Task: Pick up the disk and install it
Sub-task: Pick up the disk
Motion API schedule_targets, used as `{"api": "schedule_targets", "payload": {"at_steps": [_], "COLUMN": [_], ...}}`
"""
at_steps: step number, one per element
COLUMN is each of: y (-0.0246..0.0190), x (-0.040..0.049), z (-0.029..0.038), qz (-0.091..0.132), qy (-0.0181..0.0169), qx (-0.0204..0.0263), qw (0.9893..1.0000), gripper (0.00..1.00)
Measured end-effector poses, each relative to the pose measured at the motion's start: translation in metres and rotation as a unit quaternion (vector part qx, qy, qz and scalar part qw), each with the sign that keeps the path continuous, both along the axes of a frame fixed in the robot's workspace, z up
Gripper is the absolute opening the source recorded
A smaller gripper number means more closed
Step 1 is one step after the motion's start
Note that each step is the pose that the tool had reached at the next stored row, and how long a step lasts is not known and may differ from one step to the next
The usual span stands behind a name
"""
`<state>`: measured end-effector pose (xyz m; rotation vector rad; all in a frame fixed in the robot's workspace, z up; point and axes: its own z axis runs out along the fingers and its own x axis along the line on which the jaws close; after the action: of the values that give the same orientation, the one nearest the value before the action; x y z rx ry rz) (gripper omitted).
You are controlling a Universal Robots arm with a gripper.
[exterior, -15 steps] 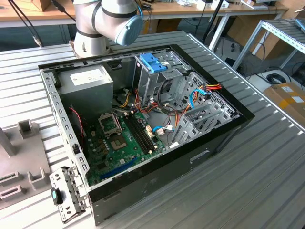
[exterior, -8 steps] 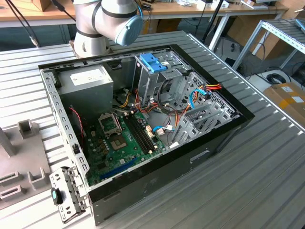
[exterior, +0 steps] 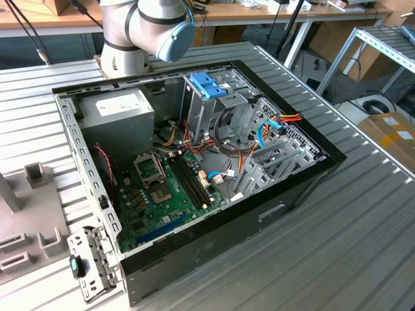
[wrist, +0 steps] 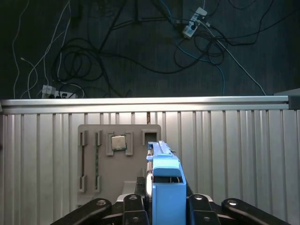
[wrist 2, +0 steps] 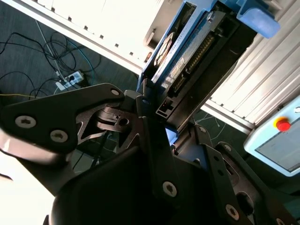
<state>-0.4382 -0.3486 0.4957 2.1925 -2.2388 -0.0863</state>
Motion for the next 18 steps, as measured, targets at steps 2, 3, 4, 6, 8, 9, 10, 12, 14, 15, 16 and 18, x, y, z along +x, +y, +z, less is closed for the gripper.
{"api": "schedule_targets", "payload": {"at_steps": [2,3,4,6,8,9,10,12,14,15,16,18], "y": [0.0000,0.0000,0.0000,0.0000,0.0000,0.0000,0.0000,0.0000,0.0000,0.0000,0.0000,0.0000], "x": [0.0000,0.0000,0.0000,0.0000,0.0000,0.0000,0.0000,0.0000,0.0000,0.0000,0.0000,0.0000], "z": [0.0016,0.0023,0.0031,0.0051,0.0065,0.0075,0.0081,0.0098,0.0126,0.0142,0.0156,0.0175], "qz": [0.000,0.000,0.000,0.000,0.000,0.000,0.000,0.000,0.000,0.000,0.000,0.000], "qy": [0.0000,0.0000,0.0000,0.0000,0.0000,0.0000,0.0000,0.0000,0.0000,0.0000,-0.0001,-0.0001], "qx": [0.0000,0.0000,0.0000,0.0000,0.0000,0.0000,0.0000,0.0000,0.0000,0.0000,0.0000,0.0000], "qw": [1.0000,1.0000,1.0000,1.0000,1.0000,1.0000,1.0000,1.0000,1.0000,1.0000,1.0000,1.0000], "gripper": [0.37,0.37,0.37,0.37,0.37,0.37,0.37,0.37,0.37,0.37,0.37,0.37]}}
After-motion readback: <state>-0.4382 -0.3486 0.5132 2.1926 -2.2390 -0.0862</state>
